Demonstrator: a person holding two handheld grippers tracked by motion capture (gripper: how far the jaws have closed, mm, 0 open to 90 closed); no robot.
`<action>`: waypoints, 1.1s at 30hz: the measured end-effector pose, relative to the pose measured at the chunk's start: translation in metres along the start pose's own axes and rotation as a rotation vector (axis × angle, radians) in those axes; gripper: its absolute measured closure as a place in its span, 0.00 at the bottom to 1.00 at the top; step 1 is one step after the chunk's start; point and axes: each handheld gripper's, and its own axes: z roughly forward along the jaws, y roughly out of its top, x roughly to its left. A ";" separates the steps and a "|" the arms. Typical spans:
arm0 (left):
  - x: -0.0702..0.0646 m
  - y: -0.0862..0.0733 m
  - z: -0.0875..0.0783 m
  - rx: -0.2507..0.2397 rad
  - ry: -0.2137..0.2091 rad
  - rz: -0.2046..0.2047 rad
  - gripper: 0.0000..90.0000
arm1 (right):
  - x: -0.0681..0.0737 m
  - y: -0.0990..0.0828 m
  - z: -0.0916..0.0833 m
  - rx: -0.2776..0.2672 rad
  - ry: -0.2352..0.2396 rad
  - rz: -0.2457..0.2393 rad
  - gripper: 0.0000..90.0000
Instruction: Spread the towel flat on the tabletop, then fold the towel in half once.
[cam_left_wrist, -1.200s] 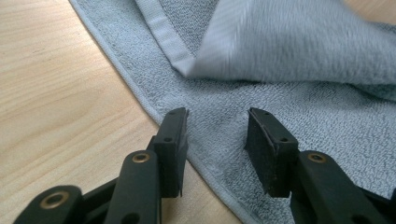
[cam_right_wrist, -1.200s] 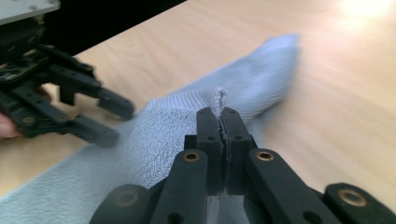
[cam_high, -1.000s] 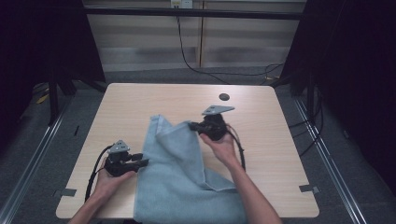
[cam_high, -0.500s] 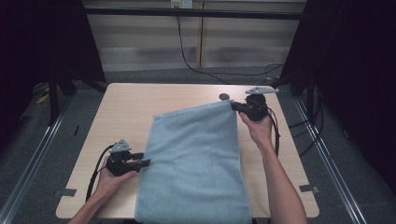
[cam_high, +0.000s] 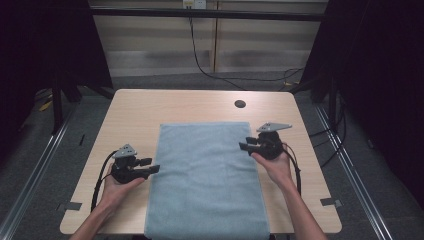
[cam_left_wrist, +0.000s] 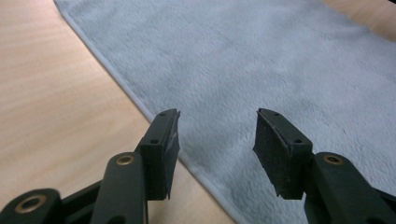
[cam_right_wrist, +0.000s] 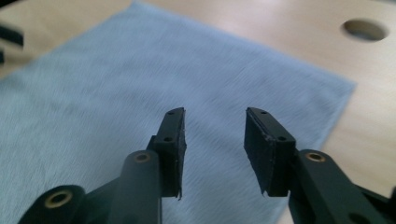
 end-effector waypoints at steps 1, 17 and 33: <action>0.001 0.003 0.002 0.007 -0.001 -0.001 0.55 | 0.004 -0.005 0.003 0.019 0.011 -0.013 0.64; -0.004 0.008 0.035 0.092 -0.001 0.076 0.59 | 0.018 -0.051 0.026 0.134 0.022 -0.025 0.59; -0.058 -0.034 -0.011 0.142 -0.146 0.120 0.63 | 0.071 -0.099 -0.042 0.202 0.122 -0.055 0.58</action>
